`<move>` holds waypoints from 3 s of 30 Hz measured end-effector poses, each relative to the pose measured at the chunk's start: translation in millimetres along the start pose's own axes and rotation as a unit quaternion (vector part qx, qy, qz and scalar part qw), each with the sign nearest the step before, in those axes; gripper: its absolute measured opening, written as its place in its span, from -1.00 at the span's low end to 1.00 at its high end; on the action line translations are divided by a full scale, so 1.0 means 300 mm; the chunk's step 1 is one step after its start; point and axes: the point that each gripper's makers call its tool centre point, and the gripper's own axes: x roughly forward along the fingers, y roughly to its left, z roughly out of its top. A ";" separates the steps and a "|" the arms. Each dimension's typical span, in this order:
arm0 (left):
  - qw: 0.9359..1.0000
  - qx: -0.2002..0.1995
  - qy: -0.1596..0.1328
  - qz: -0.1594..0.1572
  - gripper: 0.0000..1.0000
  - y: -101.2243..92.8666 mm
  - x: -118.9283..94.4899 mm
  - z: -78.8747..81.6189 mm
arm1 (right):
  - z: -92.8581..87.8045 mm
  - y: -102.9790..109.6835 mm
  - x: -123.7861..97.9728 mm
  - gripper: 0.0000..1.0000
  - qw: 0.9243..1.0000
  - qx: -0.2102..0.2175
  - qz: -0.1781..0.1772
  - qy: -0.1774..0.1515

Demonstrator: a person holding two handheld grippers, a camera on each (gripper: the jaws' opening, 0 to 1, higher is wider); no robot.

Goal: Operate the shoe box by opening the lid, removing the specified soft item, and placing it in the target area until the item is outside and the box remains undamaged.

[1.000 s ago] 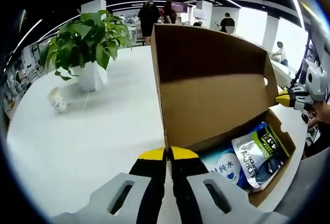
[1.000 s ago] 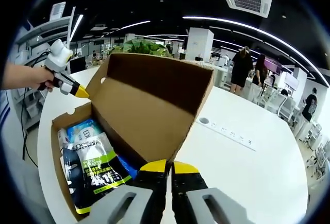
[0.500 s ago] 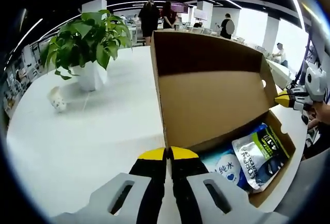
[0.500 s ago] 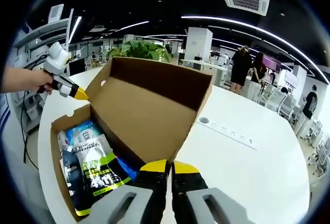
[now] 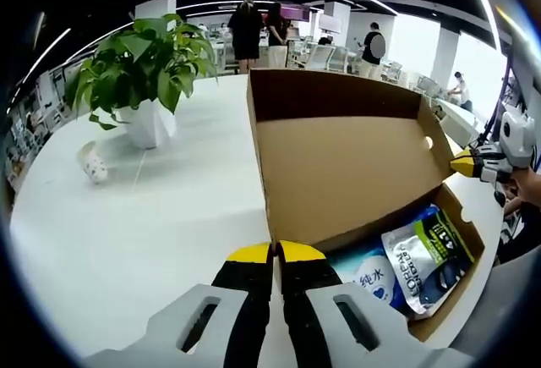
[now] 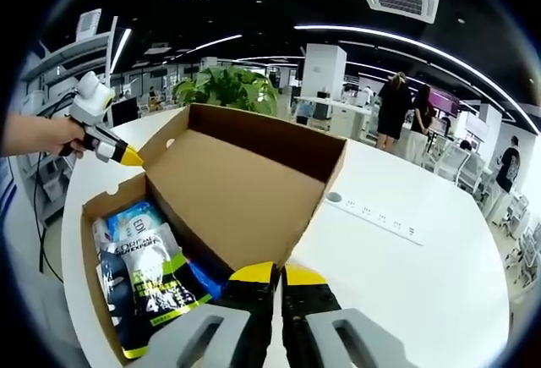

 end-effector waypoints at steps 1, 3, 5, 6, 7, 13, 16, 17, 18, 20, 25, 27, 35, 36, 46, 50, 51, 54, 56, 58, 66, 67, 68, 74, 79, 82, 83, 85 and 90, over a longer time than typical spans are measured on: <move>1.000 0.000 0.000 0.000 -1.00 0.000 0.001 0.001 | 0.000 -0.001 0.002 -1.00 1.000 0.001 0.000 0.000; 1.000 0.000 0.001 0.000 -1.00 0.001 0.004 0.002 | 0.000 -0.002 0.004 -1.00 1.000 0.002 0.000 0.000; 1.000 -0.001 0.001 0.000 -1.00 0.002 0.006 0.003 | 0.001 -0.004 0.006 -1.00 1.000 0.004 -0.001 0.000; 1.000 0.000 0.001 0.000 -1.00 0.003 0.006 0.003 | 0.001 -0.004 0.007 -1.00 1.000 0.006 -0.001 0.000; 1.000 0.000 0.001 0.000 -1.00 0.003 0.006 0.003 | 0.002 -0.004 0.007 -1.00 1.000 0.009 -0.001 0.000; 1.000 0.003 0.004 0.000 -1.00 0.008 0.011 0.005 | 0.003 -0.008 0.014 -1.00 1.000 0.015 -0.003 -0.001; 1.000 0.003 0.003 0.000 -1.00 0.005 0.010 0.005 | 0.003 -0.009 0.015 -1.00 1.000 0.014 -0.004 -0.001; 1.000 0.003 0.003 0.000 -1.00 0.004 0.010 0.005 | 0.003 -0.010 0.017 -1.00 1.000 0.014 -0.004 -0.001; 1.000 0.003 0.003 0.000 -1.00 0.002 0.009 0.005 | 0.003 -0.011 0.019 -1.00 1.000 0.014 -0.004 -0.001; 1.000 0.005 0.003 0.000 -1.00 0.001 0.010 0.005 | 0.003 -0.013 0.021 -1.00 1.000 0.015 -0.004 -0.002; 1.000 0.011 0.007 0.000 -1.00 -0.003 0.011 0.005 | 0.001 -0.017 0.027 -1.00 1.000 0.018 -0.007 -0.002; 1.000 0.011 0.008 0.000 -1.00 0.001 0.015 0.006 | 0.000 -0.018 0.029 -1.00 1.000 0.018 -0.008 -0.002; 1.000 0.011 0.008 0.001 -1.00 -0.001 0.020 0.006 | -0.002 -0.027 0.041 -1.00 0.999 0.028 -0.014 -0.003; 1.000 0.012 0.008 0.001 -1.00 0.000 0.022 0.006 | -0.002 -0.028 0.043 -1.00 0.999 0.029 -0.015 -0.003; 1.000 0.012 0.011 -0.001 -1.00 0.005 0.033 0.008 | -0.011 -0.038 0.061 -1.00 0.999 0.044 -0.015 0.001; 1.000 0.010 0.011 -0.001 -1.00 0.010 0.039 0.005 | -0.014 -0.041 0.069 -1.00 0.999 0.049 -0.016 0.002; 1.000 0.009 0.010 -0.001 -1.00 0.010 0.040 0.005 | -0.015 -0.042 0.071 -1.00 0.999 0.051 -0.016 0.002; 1.000 0.008 0.011 -0.001 -1.00 0.013 0.045 0.003 | -0.017 -0.043 0.073 -1.00 0.998 0.053 -0.016 0.003; 1.000 0.008 0.011 -0.001 -1.00 0.012 0.046 0.002 | -0.018 -0.044 0.076 -1.00 0.998 0.056 -0.016 0.004; 1.000 0.007 0.011 -0.001 -1.00 0.010 0.046 0.002 | -0.020 -0.046 0.079 -1.00 0.998 0.057 -0.016 0.004; 1.000 0.003 0.011 -0.002 -1.00 0.007 0.047 0.003 | -0.021 -0.049 0.082 -1.00 0.998 0.062 -0.016 0.007; 1.000 0.002 0.011 -0.002 -0.99 0.006 0.046 0.004 | -0.021 -0.050 0.083 -1.00 0.998 0.062 -0.015 0.007; 1.000 0.002 0.011 -0.002 -0.99 0.005 0.044 0.004 | -0.021 -0.050 0.083 -1.00 0.998 0.062 -0.015 0.007; 1.000 0.007 0.012 0.003 -0.99 0.001 0.040 0.006 | -0.021 -0.043 0.083 -0.98 0.998 0.063 -0.011 0.008; 1.000 0.022 0.012 0.007 -0.98 -0.006 0.032 0.004 | -0.017 -0.040 0.070 -0.97 0.998 0.060 -0.009 0.005; 1.000 0.023 0.008 0.004 -0.93 -0.007 0.027 0.007 | -0.013 -0.041 0.057 -0.93 0.998 0.059 -0.007 0.001; 1.000 0.024 0.007 0.004 -0.93 -0.008 0.024 0.009 | -0.013 -0.042 0.055 -0.92 0.998 0.059 -0.006 0.001; 1.000 0.025 0.004 0.004 -0.91 -0.009 0.017 0.012 | -0.010 -0.038 0.046 -0.86 0.998 0.056 -0.003 0.000; 1.000 0.019 -0.005 0.000 -0.89 -0.021 0.000 0.018 | -0.010 -0.037 0.022 -0.78 0.999 0.051 0.002 -0.004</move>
